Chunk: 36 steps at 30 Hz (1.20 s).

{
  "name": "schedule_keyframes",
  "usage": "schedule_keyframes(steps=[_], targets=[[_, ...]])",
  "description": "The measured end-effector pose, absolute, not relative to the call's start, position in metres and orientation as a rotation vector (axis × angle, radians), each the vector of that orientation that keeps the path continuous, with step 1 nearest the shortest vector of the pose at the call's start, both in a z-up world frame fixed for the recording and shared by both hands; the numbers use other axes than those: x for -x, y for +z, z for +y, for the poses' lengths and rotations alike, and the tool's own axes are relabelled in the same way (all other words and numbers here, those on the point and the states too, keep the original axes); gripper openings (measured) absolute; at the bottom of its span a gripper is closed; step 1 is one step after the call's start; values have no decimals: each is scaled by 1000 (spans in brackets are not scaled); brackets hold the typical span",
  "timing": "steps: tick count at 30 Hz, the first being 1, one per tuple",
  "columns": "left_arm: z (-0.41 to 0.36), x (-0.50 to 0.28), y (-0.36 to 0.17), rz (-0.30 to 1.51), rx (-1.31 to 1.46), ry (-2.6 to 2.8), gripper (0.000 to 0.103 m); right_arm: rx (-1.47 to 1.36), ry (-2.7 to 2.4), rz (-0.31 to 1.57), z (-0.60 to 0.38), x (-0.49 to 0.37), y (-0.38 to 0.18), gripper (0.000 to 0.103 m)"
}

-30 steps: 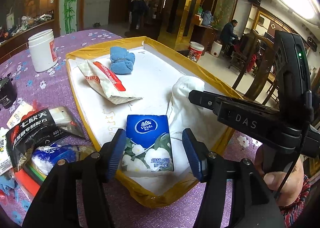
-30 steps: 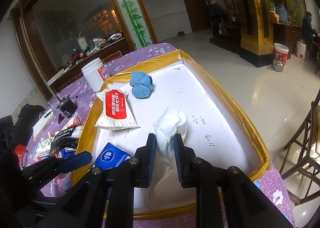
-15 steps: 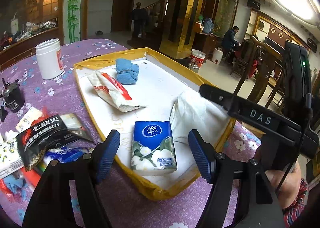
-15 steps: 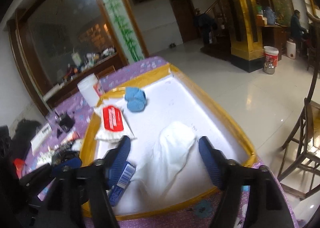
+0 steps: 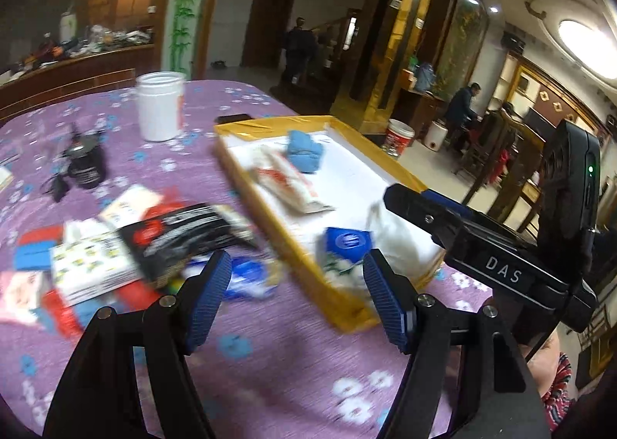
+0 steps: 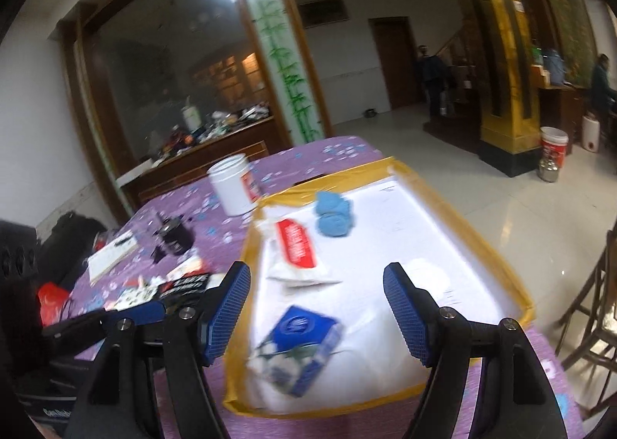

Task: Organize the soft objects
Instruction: 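Move both tools back over the table toward the remaining items, then grasp the pink tissue pack with the left gripper while the right approaches the blue-and-red cloth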

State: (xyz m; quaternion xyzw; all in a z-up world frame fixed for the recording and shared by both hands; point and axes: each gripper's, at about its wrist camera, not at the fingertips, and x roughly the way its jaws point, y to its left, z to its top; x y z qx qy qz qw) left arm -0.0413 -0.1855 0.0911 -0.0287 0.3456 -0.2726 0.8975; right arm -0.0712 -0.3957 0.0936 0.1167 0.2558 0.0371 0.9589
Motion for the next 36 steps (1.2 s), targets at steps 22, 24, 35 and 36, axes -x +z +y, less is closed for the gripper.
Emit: schedule_keyframes(steps=[22,24,35,36], targets=[[41,-31,45,929,363,-139,74,-35,412,637,-278,68,61,76],[47,-47,37,959,370,-135,74,-44,418,629,-279,68,61,78],[32,-43,15,1087,363,-288,73,-119,418,678,-293,59,57,80],[27,-35,15,1092,347,-310,73,-122,418,681,-293,58,56,80]])
